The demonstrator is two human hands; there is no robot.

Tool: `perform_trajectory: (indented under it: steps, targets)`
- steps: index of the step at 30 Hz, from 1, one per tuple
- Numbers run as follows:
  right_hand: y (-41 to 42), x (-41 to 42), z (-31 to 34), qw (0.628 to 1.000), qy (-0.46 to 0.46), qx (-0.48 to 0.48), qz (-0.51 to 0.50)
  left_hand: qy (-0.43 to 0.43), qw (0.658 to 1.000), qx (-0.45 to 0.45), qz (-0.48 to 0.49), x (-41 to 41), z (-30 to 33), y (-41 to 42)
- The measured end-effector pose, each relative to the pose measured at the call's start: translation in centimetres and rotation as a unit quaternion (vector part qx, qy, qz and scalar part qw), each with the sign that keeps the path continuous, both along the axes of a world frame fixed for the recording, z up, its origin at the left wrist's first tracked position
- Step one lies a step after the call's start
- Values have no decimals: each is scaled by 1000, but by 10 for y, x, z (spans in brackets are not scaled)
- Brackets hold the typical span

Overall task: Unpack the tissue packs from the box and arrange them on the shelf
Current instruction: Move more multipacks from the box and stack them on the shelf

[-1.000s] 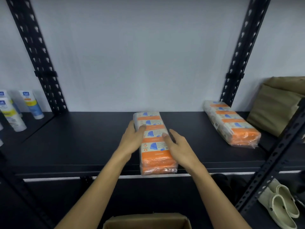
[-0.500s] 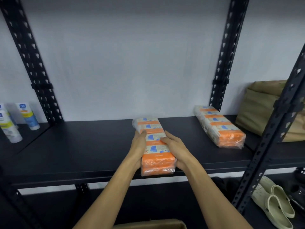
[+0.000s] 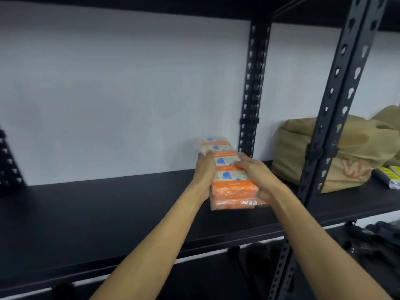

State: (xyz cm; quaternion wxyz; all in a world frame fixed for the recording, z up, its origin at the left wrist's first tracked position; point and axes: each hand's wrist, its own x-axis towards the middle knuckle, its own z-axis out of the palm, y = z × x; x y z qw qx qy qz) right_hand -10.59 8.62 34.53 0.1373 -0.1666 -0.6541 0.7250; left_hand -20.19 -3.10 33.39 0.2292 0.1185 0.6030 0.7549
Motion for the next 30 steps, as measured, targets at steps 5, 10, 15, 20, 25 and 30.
perform_trajectory:
  steps: [5, 10, 15, 20, 25, 30]
  targets:
    - [58, -6, 8, 999, -30, 10, -20, 34, 999, -34, -15, -16, 3, 67]
    - [84, -19, 1, 989, -55, 23, -133, 34, 998, -51, -15, -30, -6, 107]
    - [94, -37, -5, 970, -62, 127, -197, 24, 998, -61, 11, -43, -22, 124]
    - [101, -46, -4, 911, -87, 313, -256, 13, 996, -58, 64, -46, -31, 131]
    - [83, -23, -33, 911, -41, 238, -335, 25, 989, -84, 115, -34, -31, 142]
    - [71, -10, -52, 927, 8, 146, -345, 5, 993, -77, 84, -21, -29, 142]
